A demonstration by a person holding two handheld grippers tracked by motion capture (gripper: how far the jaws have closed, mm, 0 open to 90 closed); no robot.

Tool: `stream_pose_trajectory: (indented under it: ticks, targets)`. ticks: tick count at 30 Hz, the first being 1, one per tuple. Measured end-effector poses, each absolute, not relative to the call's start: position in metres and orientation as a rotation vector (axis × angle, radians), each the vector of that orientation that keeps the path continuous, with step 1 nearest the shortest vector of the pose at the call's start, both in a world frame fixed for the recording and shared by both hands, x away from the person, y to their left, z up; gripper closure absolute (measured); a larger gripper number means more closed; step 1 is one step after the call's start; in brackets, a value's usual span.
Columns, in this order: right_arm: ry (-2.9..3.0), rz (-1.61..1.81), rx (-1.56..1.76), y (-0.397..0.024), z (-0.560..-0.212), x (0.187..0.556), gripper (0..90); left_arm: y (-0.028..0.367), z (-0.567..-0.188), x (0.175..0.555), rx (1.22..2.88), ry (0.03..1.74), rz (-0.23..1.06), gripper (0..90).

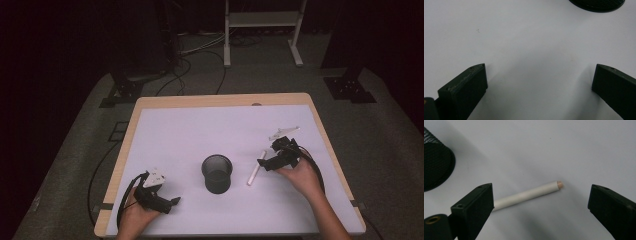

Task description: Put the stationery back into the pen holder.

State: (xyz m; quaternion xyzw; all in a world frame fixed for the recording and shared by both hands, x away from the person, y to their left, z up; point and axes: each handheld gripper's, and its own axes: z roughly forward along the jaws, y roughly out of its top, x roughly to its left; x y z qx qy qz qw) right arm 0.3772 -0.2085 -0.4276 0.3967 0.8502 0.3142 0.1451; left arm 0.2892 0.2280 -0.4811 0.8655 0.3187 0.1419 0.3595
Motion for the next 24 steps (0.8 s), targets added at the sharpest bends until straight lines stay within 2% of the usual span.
stream_pose_trajectory:
  ticks: [7, 9, 16, 24]
  targets:
    - [2.455, 0.884, 1.193, -0.204, -0.437, 0.387, 6.7, 0.228, -0.481, 0.289, 2.232, 0.822, 0.366, 0.0]
    - [2.456, 0.887, 1.204, -0.204, -0.440, 0.389, 12.8, 0.228, -0.481, 0.289, 2.232, 0.822, 0.366, 0.0]
    - [2.461, 0.864, 1.244, -0.201, -0.448, 0.396, 16.0, 0.228, -0.481, 0.289, 2.232, 0.822, 0.366, 0.0]
    - [2.469, 0.873, 1.263, -0.201, -0.449, 0.398, 31.6, 0.228, -0.481, 0.289, 2.232, 0.822, 0.366, 0.0]
